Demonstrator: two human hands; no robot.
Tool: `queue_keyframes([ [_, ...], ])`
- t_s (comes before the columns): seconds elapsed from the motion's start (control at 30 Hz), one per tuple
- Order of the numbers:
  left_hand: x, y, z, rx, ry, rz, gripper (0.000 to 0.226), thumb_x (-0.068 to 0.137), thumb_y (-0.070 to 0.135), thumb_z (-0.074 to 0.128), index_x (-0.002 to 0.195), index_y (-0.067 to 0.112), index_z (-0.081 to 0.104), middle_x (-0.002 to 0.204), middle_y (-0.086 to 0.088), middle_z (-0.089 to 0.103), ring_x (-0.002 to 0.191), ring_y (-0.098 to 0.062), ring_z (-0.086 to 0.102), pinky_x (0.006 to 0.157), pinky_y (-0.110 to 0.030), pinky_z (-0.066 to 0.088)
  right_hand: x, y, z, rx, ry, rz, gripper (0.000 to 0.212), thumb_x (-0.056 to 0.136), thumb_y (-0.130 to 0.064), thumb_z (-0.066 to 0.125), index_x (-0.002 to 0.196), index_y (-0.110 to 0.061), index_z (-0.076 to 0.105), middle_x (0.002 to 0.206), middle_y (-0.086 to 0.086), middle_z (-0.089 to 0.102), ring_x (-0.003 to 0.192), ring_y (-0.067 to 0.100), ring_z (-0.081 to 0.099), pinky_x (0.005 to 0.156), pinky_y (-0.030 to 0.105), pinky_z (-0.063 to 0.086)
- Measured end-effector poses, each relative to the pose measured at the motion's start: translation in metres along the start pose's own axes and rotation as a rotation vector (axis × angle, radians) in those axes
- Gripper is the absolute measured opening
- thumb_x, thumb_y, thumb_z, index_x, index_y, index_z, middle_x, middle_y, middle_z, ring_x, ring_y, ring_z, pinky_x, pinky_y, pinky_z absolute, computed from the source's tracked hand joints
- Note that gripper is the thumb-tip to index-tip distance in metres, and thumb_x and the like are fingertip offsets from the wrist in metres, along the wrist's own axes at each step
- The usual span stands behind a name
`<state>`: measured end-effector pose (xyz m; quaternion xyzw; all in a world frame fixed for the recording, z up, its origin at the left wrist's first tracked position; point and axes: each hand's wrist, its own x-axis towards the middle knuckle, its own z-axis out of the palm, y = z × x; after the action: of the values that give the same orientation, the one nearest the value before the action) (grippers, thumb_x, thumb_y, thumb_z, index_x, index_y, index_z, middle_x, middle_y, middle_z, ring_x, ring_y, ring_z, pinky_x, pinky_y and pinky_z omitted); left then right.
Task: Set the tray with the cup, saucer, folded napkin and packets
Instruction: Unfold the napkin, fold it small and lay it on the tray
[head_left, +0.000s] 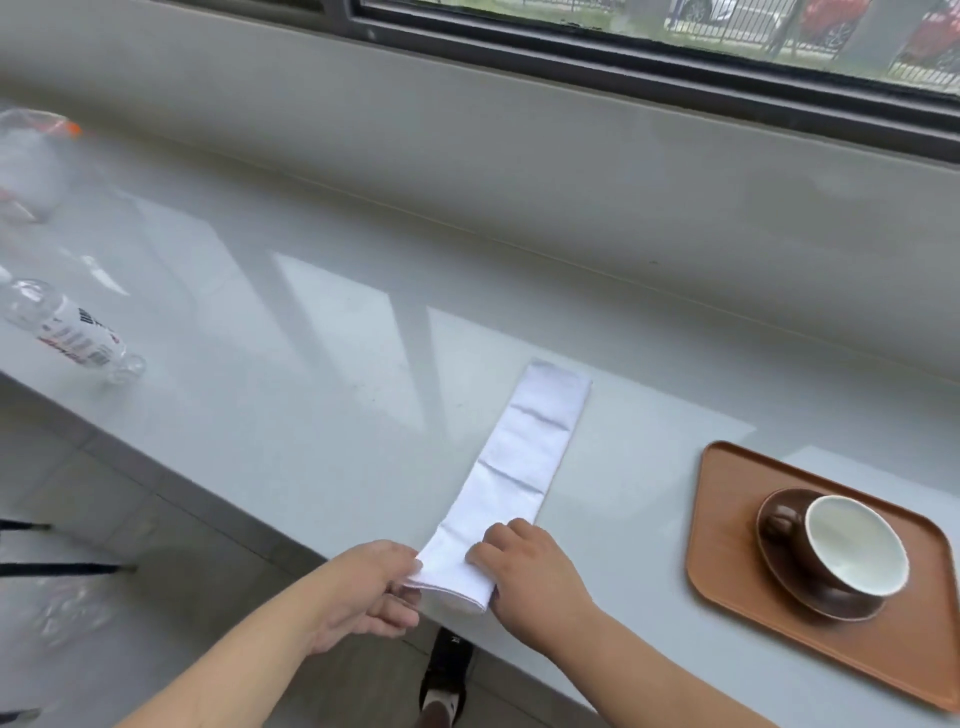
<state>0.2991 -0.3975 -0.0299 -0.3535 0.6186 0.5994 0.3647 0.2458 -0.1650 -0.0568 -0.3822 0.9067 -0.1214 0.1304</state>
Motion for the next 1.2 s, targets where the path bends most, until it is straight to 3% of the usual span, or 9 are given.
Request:
queue_keyframes([
  [0.17,-0.002,-0.011,0.008,0.41,0.264,0.213,0.029,0.092,0.015,0.054,0.115,0.032,0.062,0.099,-0.006,0.072,0.068,-0.016,0.07,0.066,-0.034,0.058,-0.041,0.006,-0.008,0.189,-0.022,0.029,0.041,0.086,-0.02,0.042,0.116,-0.031,0.067,0.107,-0.008,0.064,0.098,0.018,0.051,0.085,0.028,0.043],
  [0.3,-0.006,-0.004,0.02,0.734,0.156,0.33,0.062,0.076,0.035,0.069,0.126,0.061,0.044,0.12,0.021,0.052,0.076,-0.01,0.068,0.058,-0.017,0.055,-0.053,0.012,-0.023,0.388,0.016,0.144,0.036,0.088,-0.024,0.044,0.111,-0.037,0.068,0.108,-0.016,0.065,0.101,0.008,0.053,0.081,0.028,0.048],
  [0.43,-0.003,0.023,0.042,0.663,0.09,0.478,0.07,0.066,0.05,0.078,0.12,0.077,0.043,0.126,0.033,0.051,0.108,-0.003,0.062,0.071,-0.015,0.051,-0.041,0.023,-0.045,0.547,0.071,0.255,0.016,0.088,-0.029,0.048,0.083,-0.022,0.061,0.082,-0.007,0.065,0.075,0.01,0.055,0.067,0.039,0.051],
  [0.57,0.009,0.059,0.056,0.479,0.073,0.564,0.033,0.072,0.053,0.075,0.103,0.062,0.069,0.105,0.027,0.076,0.097,0.006,0.069,0.082,-0.024,0.052,-0.017,0.04,-0.062,0.785,0.103,0.428,0.028,0.09,-0.043,0.051,0.079,-0.018,0.056,0.064,-0.005,0.054,0.055,0.009,0.042,0.053,0.032,0.036],
  [0.77,0.047,0.115,0.055,0.313,0.092,0.563,0.012,0.093,0.035,0.073,0.104,0.033,0.078,0.099,0.016,0.082,0.09,-0.002,0.075,0.083,-0.033,0.056,0.036,0.075,-0.082,0.963,0.206,0.586,0.016,0.083,-0.029,0.061,0.096,-0.031,0.071,0.088,-0.011,0.076,0.078,0.005,0.071,0.069,0.032,0.058],
  [0.9,0.081,0.149,0.048,0.369,0.133,0.541,0.01,0.093,0.034,0.073,0.097,0.025,0.073,0.084,0.007,0.077,0.075,-0.016,0.072,0.075,-0.037,0.054,0.067,0.101,-0.086,0.88,0.228,0.682,0.011,0.09,-0.031,0.06,0.094,-0.021,0.062,0.086,0.004,0.072,0.075,0.022,0.068,0.067,0.038,0.054],
  [0.97,0.099,0.164,0.044,0.437,0.177,0.532,0.032,0.095,0.041,0.069,0.09,0.01,0.066,0.072,0.002,0.062,0.065,-0.019,0.056,0.066,-0.036,0.044,0.082,0.113,-0.084,0.838,0.219,0.716,0.019,0.094,-0.033,0.057,0.092,-0.015,0.06,0.087,0.01,0.07,0.067,0.021,0.06,0.062,0.035,0.048],
  [1.1,0.128,0.188,0.039,0.527,0.203,0.488,0.036,0.093,0.042,0.07,0.088,0.006,0.065,0.077,-0.013,0.068,0.065,-0.022,0.058,0.066,-0.036,0.045,0.102,0.134,-0.08,0.727,0.183,0.779,0.028,0.095,-0.036,0.055,0.08,-0.012,0.055,0.071,0.0,0.057,0.059,0.015,0.048,0.056,0.033,0.039],
  [1.2,0.143,0.198,0.039,0.637,0.228,0.475,0.032,0.091,0.042,0.072,0.085,0.012,0.064,0.083,-0.011,0.075,0.068,-0.025,0.065,0.063,-0.035,0.046,0.11,0.145,-0.076,0.614,0.161,0.811,0.027,0.093,-0.036,0.055,0.071,-0.021,0.047,0.067,-0.007,0.055,0.058,0.013,0.048,0.051,0.031,0.037],
])
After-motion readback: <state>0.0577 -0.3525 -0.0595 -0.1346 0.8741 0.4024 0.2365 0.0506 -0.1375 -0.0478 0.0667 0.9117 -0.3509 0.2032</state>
